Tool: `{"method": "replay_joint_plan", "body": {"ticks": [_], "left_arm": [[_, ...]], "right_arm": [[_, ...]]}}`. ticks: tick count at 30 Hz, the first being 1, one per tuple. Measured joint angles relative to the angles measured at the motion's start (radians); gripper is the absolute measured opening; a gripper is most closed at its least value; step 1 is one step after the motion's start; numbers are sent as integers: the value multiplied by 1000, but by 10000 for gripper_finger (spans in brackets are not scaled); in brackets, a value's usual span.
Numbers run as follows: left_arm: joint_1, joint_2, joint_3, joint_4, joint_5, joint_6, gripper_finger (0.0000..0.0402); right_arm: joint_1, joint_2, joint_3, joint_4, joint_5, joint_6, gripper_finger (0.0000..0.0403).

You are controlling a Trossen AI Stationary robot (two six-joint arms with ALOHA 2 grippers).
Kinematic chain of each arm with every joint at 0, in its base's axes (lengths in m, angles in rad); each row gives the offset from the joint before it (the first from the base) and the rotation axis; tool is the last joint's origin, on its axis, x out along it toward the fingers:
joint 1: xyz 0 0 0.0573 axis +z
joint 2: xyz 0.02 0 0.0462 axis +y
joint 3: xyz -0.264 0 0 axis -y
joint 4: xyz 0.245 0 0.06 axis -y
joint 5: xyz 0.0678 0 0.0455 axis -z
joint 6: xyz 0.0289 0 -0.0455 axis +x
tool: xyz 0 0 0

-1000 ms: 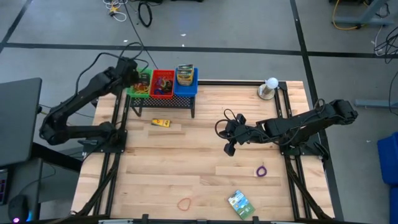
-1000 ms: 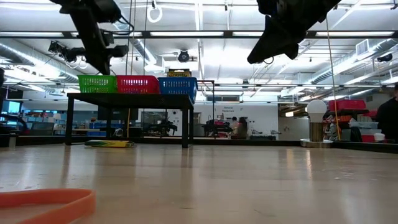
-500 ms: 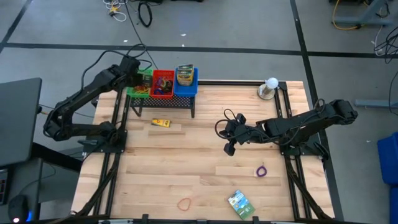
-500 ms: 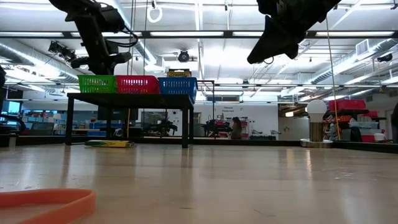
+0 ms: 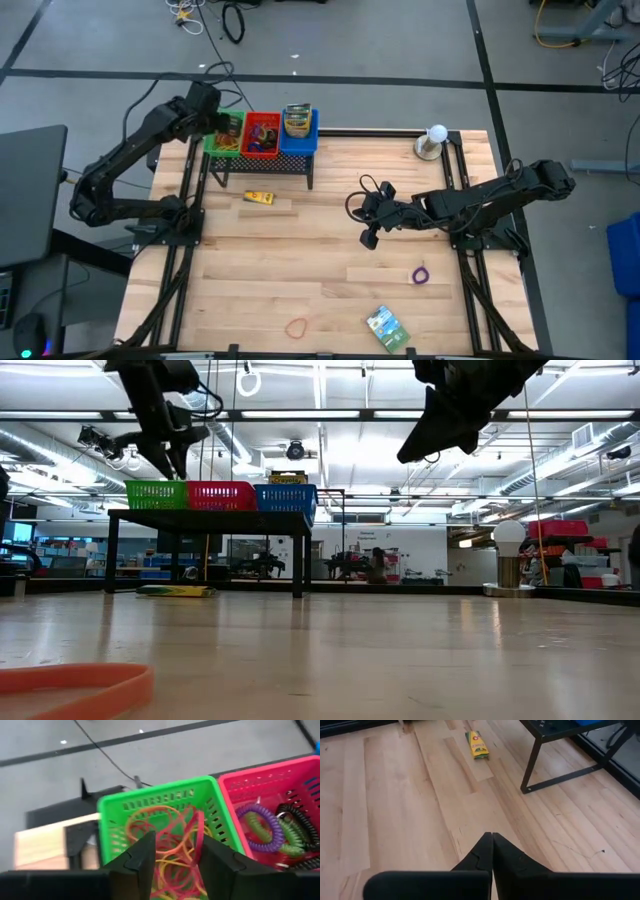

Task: Pick & Place Office Desk Supplies
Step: Put the red rubber band into the green bin on the shelf, then put the big box of crayons into the blue bin on the shelf

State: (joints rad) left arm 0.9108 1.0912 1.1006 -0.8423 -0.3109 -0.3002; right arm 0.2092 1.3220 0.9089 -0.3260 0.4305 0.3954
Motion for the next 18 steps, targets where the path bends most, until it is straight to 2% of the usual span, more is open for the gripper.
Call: {"method": "replay_joint_plan", "body": {"ticks": [5, 8, 13, 18], "left_arm": [[0, 0, 73, -77, -72, 86, 154], [0, 0, 93, -84, -63, 163, 146], [-1, 0, 97, -94, -15, 181, 112], [-1, -3, 94, -99, 55, 177, 51]], "right_arm": [[0, 0, 0, 0, 1, -14, 4], [0, 0, 0, 0, 2, -19, 4], [0, 0, 0, 0, 3, -19, 4], [0, 0, 0, 0, 3, -16, 4]]}}
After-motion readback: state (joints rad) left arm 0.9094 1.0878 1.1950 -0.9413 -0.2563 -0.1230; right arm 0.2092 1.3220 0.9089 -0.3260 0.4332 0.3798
